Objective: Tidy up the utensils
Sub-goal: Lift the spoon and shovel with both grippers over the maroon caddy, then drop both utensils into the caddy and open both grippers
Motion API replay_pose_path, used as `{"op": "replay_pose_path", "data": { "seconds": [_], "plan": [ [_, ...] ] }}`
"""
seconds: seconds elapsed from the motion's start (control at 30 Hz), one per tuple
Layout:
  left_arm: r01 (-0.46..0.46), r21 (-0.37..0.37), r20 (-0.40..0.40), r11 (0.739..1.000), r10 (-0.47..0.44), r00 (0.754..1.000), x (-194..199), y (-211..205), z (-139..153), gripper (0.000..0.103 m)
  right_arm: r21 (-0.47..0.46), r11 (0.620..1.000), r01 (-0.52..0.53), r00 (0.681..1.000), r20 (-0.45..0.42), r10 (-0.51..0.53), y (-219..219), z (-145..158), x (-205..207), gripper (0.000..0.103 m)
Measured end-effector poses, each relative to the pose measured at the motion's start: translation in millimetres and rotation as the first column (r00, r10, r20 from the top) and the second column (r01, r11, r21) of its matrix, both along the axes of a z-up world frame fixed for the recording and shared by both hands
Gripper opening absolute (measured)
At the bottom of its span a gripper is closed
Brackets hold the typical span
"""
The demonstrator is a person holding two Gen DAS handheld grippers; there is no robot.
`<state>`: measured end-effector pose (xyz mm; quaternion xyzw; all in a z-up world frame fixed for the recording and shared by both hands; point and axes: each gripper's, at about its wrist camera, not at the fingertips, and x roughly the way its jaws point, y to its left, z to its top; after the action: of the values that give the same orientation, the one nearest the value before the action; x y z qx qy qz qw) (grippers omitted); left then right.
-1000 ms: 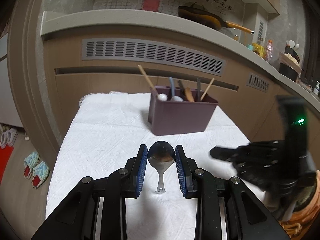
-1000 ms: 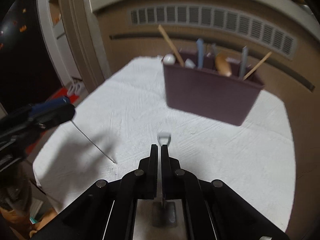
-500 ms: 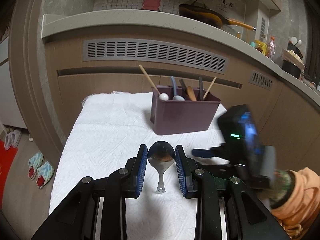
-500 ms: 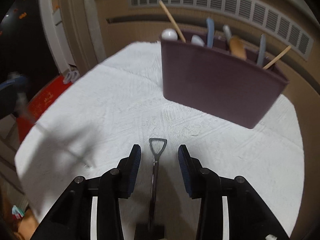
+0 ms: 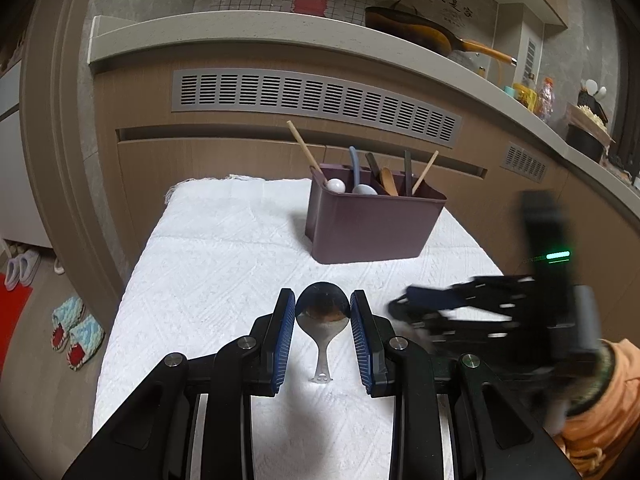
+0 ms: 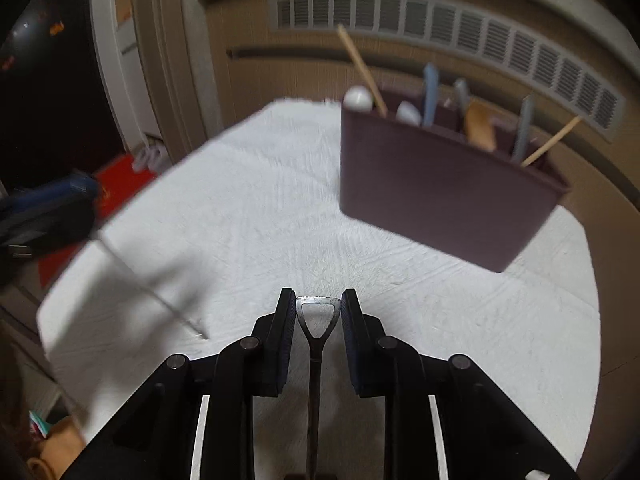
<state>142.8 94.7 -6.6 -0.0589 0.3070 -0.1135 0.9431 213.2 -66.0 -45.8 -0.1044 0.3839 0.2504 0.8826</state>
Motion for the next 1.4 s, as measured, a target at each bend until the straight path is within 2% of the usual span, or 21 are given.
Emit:
{"op": "replay_pose_path", "data": {
  "seconds": [0.27, 0.43, 0.57, 0.73, 0.9, 1.03, 1.13, 1.27, 1.4],
  "plan": [
    [0.040, 0.032, 0.036, 0.999, -0.041, 0.999, -7, -26, 16, 0.029, 0.109, 0.994, 0.024, 0.989, 0.143, -0.040, -49, 59, -51, 0.021],
    [0.049, 0.061, 0.052, 0.997, -0.052, 0.997, -9, -40, 28, 0.029, 0.162, 0.986, 0.037, 0.978, 0.195, -0.069, -64, 76, -60, 0.021],
    [0.039, 0.074, 0.067, 0.996, -0.044, 0.997, -6, -43, 39, 0.029, 0.160, 0.986, 0.045, 0.966, 0.246, -0.084, -69, 89, -60, 0.021],
    [0.035, 0.088, 0.115, 0.995, -0.045, 0.992, 11, -45, 71, 0.029, 0.151, 0.987, 0.059, 0.944, 0.313, -0.105, -72, 119, -47, 0.021],
    [0.045, 0.089, 0.178, 0.995, -0.060, 0.982, 50, -49, 129, 0.029, 0.150, 0.984, 0.098, 0.920, 0.364, -0.147, -70, 174, -16, 0.021],
    [0.042, 0.060, 0.222, 0.997, -0.055, 0.974, 84, -51, 175, 0.029, 0.168, 0.975, 0.145, 0.887, 0.415, -0.203, -71, 222, 8, 0.021],
    [0.037, 0.055, 0.245, 0.998, -0.050, 0.968, 105, -54, 196, 0.029, 0.183, 0.969, 0.169, 0.864, 0.445, -0.235, -73, 249, 25, 0.021],
    [0.040, 0.057, 0.243, 0.998, -0.052, 0.969, 132, -59, 202, 0.029, 0.186, 0.960, 0.211, 0.828, 0.488, -0.277, -75, 265, 47, 0.021],
    [0.060, 0.042, 0.165, 0.997, -0.067, 0.984, 166, -61, 179, 0.029, 0.177, 0.958, 0.227, 0.834, 0.472, -0.285, -78, 252, 74, 0.021]
  ]
}}
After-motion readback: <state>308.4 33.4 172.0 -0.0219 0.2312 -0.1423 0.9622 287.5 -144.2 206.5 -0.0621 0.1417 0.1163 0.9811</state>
